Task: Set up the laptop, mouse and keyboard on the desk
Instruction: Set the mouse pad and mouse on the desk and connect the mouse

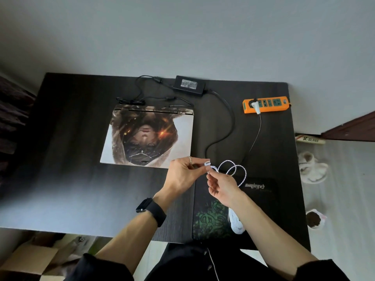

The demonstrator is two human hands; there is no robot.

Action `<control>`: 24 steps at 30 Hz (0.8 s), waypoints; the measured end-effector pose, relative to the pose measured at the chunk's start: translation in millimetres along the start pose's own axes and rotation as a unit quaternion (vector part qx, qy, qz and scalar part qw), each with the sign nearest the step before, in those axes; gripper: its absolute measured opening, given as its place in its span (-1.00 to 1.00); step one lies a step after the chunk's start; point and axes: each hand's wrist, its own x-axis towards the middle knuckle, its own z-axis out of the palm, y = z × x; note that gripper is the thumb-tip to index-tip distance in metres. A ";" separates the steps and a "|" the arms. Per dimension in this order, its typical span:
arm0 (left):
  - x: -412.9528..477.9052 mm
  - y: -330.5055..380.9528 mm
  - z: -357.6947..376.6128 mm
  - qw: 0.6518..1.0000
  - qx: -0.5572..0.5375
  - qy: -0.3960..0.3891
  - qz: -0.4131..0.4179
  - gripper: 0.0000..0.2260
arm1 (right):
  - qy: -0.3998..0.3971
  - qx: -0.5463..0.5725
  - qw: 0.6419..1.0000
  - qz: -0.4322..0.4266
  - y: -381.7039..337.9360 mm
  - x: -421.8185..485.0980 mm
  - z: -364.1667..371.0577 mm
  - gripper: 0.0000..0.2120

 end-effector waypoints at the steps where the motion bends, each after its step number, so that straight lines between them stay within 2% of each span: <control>1: -0.1 -1.1 0.8 1.000 0.021 0.002 0.014 -0.85 | 0.002 0.001 1.000 -0.001 -1.3 -0.7 -1.5 -0.89; 7: -1.1 -7.4 4.9 0.991 0.108 -0.013 0.077 -0.82 | 0.017 0.012 1.000 0.002 -2.8 -1.6 -6.0 -0.92; 16: -2.2 -14.4 4.2 0.987 0.125 -0.016 0.103 -0.83 | 0.014 0.027 1.000 0.008 -0.4 -4.5 -8.1 -0.90; 20: -3.7 -15.4 4.0 0.991 0.111 -0.017 0.072 -0.84 | 0.020 0.032 0.999 0.006 -0.8 -6.6 -10.1 -0.88; 24: -1.4 -16.6 4.4 0.998 0.052 0.003 -0.036 -0.96 | 0.035 0.052 0.998 0.001 0.1 -9.5 -11.2 -0.86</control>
